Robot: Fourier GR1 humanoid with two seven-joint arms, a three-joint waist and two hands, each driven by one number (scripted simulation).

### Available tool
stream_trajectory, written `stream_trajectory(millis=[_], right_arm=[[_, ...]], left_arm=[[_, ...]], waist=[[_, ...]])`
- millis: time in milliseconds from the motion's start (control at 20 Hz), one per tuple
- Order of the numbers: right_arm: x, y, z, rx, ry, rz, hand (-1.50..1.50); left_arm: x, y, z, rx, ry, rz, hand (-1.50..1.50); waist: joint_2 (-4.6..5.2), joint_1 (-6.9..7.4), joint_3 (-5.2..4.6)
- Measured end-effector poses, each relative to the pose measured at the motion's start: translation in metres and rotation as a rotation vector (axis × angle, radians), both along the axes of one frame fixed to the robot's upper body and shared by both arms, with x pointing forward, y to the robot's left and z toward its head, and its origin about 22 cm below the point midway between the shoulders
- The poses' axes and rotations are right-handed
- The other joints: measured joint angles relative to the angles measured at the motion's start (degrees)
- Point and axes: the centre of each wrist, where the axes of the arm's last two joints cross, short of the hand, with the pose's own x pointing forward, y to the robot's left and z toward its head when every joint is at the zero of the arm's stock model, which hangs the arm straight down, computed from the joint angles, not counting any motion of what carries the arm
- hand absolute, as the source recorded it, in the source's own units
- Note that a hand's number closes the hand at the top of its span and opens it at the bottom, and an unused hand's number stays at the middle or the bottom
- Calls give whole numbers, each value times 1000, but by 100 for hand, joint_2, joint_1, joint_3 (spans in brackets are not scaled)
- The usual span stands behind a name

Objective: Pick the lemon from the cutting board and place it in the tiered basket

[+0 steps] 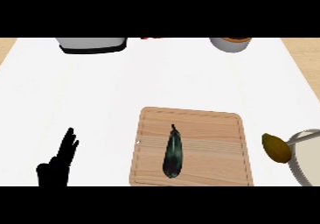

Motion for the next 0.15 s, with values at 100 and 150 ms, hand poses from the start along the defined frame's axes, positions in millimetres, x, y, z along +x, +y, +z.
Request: stream_trajectory(millis=[100, 150], right_arm=[[-18, -5, 0, 1, 7, 17, -150], [-25, -7, 0, 1, 7, 29, -150]], left_arm=[[-2, 0, 0, 7, -6, 5, 0], [-3, 0, 0, 6, -6, 6, 0]], waist=[[-11, -28, 7], [-14, -41, 9]])
